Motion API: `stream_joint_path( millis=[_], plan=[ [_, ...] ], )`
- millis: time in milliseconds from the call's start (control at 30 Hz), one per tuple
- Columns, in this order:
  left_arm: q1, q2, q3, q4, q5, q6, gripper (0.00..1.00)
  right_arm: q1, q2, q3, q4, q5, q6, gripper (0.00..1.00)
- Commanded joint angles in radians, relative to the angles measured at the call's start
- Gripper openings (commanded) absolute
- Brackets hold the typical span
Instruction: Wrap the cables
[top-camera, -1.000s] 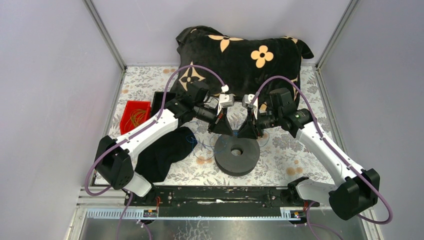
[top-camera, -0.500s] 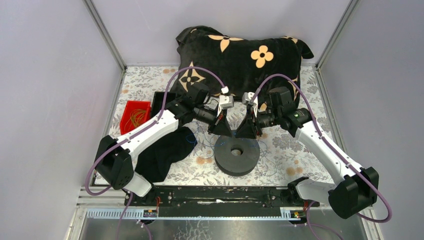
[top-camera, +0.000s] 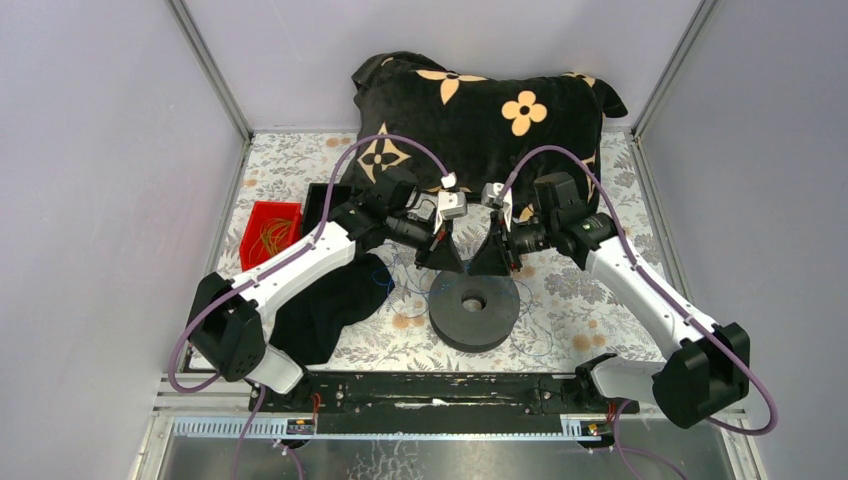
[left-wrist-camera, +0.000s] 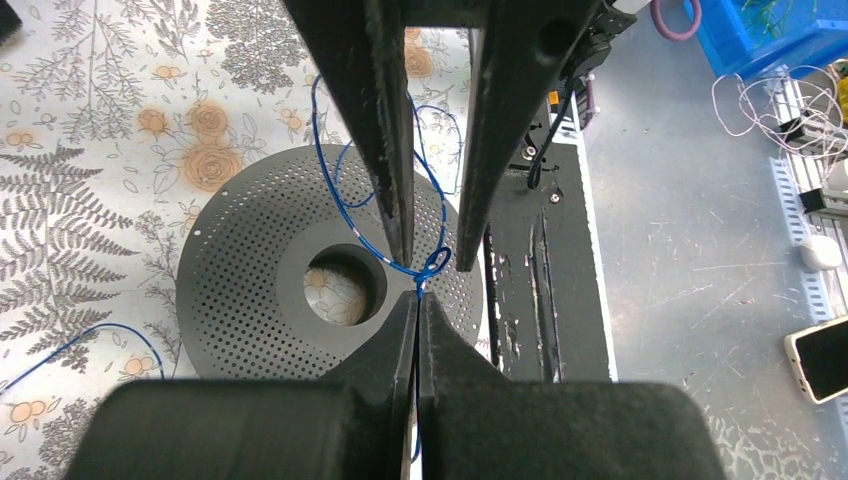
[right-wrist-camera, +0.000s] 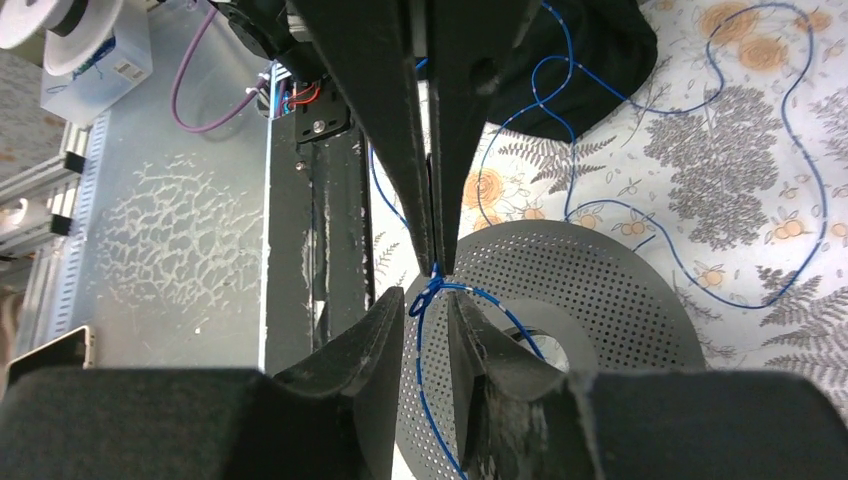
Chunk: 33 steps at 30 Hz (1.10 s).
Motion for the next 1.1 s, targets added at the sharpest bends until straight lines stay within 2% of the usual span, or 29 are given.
stream_joint_path(
  millis=[0, 67, 200, 400, 600, 667, 800, 900, 1000, 1067],
  plan=[
    [-0.001, -0.034, -0.009, 0.073, -0.032, -0.004, 0.0, -0.006, 0.038, 0.026, 0.038, -0.058, 0.056, 0.3],
    [-0.001, -0.035, -0.009, 0.073, -0.035, -0.005, 0.0, -0.005, 0.051, 0.031, 0.038, -0.061, 0.063, 0.28],
    [-0.002, -0.036, -0.011, 0.073, -0.045, -0.002, 0.0, -0.005, 0.056, 0.03, 0.054, -0.073, 0.077, 0.18],
    [-0.002, -0.041, -0.022, 0.073, -0.058, 0.013, 0.0, -0.008, 0.044, 0.03, 0.057, -0.041, 0.075, 0.17],
    [-0.001, -0.048, -0.035, 0.073, -0.025, 0.03, 0.01, -0.01, 0.022, 0.03, 0.017, -0.004, 0.001, 0.0],
    [-0.001, -0.05, -0.041, 0.077, 0.013, 0.034, 0.07, -0.01, 0.015, 0.032, -0.02, 0.006, -0.07, 0.0],
    [0.0, -0.045, -0.03, 0.083, 0.062, 0.025, 0.3, -0.01, 0.016, 0.035, -0.089, 0.006, -0.16, 0.0],
    [-0.002, -0.038, -0.001, 0.07, 0.074, 0.031, 0.41, -0.009, 0.041, 0.054, -0.182, -0.018, -0.236, 0.0],
    [0.0, -0.021, 0.055, -0.007, 0.072, 0.089, 0.41, -0.009, 0.07, 0.08, -0.261, -0.038, -0.298, 0.0],
    [-0.001, -0.011, 0.085, -0.043, 0.074, 0.107, 0.34, -0.009, 0.079, 0.087, -0.279, -0.051, -0.31, 0.0]
  ],
)
